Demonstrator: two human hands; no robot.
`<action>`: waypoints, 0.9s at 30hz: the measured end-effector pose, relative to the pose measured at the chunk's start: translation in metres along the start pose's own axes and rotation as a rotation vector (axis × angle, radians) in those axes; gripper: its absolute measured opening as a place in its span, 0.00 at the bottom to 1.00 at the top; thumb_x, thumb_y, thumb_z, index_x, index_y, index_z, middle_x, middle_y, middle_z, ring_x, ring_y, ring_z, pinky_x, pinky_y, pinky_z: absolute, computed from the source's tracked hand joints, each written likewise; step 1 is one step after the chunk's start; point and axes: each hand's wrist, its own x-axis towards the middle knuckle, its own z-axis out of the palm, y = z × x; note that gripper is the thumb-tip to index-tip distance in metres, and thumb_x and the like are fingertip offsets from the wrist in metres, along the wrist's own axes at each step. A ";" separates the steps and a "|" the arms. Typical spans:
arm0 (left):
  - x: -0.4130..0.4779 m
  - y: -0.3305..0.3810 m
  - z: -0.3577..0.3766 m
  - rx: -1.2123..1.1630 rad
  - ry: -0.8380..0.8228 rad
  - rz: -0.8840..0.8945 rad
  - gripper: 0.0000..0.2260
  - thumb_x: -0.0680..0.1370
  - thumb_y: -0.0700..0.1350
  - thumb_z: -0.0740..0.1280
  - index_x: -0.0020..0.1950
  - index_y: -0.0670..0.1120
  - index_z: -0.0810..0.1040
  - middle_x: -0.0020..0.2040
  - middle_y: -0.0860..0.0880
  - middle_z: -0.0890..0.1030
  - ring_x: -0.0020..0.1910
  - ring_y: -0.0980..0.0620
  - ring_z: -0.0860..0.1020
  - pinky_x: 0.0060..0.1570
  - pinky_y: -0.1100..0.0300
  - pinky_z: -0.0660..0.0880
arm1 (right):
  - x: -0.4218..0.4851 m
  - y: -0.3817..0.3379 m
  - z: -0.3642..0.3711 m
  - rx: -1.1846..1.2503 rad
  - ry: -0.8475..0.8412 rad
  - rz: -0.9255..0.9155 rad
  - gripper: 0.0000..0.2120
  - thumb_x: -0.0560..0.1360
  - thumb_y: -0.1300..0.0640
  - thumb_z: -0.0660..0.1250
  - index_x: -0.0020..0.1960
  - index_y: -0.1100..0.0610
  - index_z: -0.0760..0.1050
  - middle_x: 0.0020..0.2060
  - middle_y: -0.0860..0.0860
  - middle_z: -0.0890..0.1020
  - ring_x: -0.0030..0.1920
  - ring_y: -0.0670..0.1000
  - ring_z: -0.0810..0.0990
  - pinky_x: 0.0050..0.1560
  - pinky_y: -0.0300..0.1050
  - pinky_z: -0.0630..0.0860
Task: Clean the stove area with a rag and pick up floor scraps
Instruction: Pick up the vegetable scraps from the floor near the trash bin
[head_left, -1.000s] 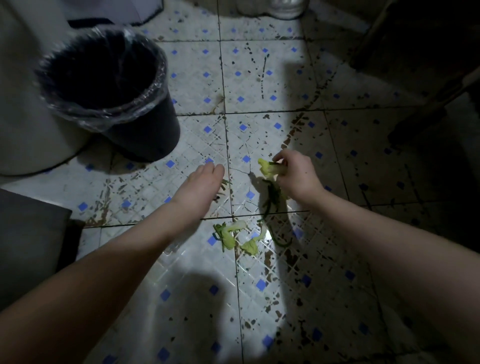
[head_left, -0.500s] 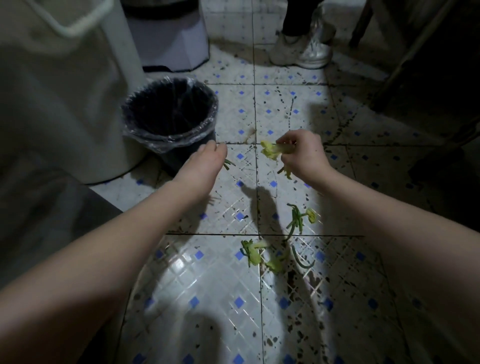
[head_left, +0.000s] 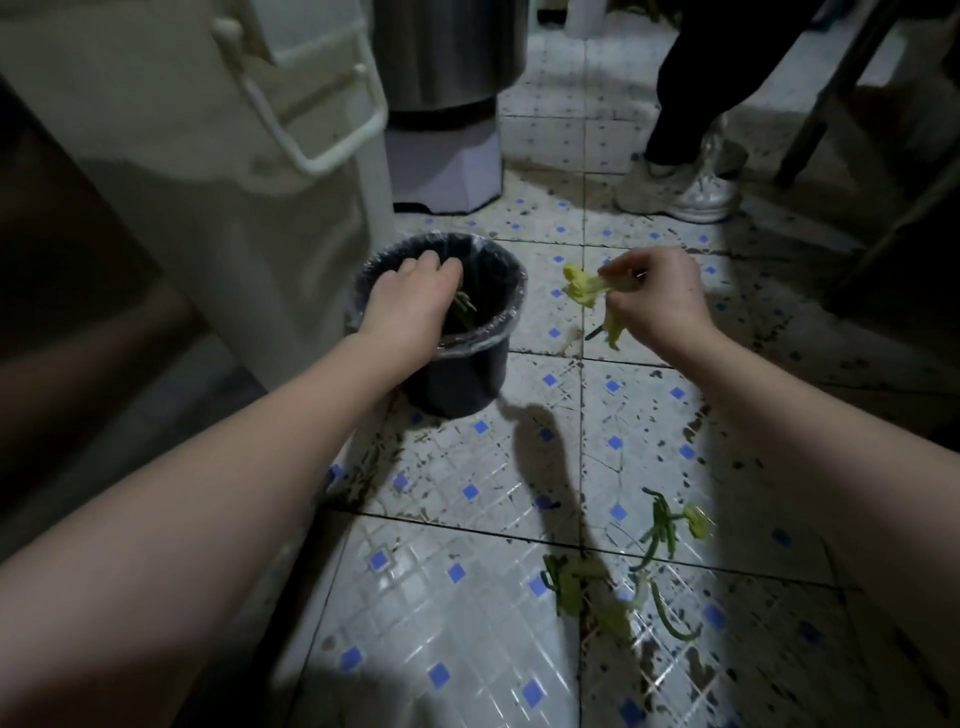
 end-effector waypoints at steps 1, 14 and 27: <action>0.001 -0.004 0.000 0.005 -0.008 -0.012 0.15 0.74 0.33 0.64 0.59 0.43 0.69 0.55 0.41 0.72 0.55 0.39 0.73 0.45 0.50 0.67 | 0.002 -0.002 0.002 -0.008 -0.013 -0.008 0.17 0.69 0.71 0.66 0.54 0.58 0.82 0.51 0.54 0.83 0.52 0.50 0.80 0.56 0.45 0.78; 0.005 -0.029 0.041 -0.168 -0.086 -0.152 0.16 0.77 0.36 0.59 0.65 0.43 0.71 0.59 0.41 0.74 0.58 0.40 0.73 0.55 0.46 0.70 | 0.034 -0.045 0.062 0.101 -0.036 -0.130 0.14 0.68 0.66 0.68 0.52 0.57 0.82 0.47 0.52 0.84 0.47 0.46 0.80 0.51 0.41 0.78; -0.015 -0.031 0.044 -0.212 -0.021 -0.264 0.15 0.77 0.40 0.58 0.64 0.44 0.71 0.61 0.43 0.74 0.61 0.42 0.71 0.59 0.47 0.67 | 0.020 -0.048 0.113 0.047 -0.230 -0.193 0.19 0.73 0.61 0.70 0.63 0.59 0.76 0.60 0.54 0.79 0.62 0.51 0.77 0.65 0.46 0.72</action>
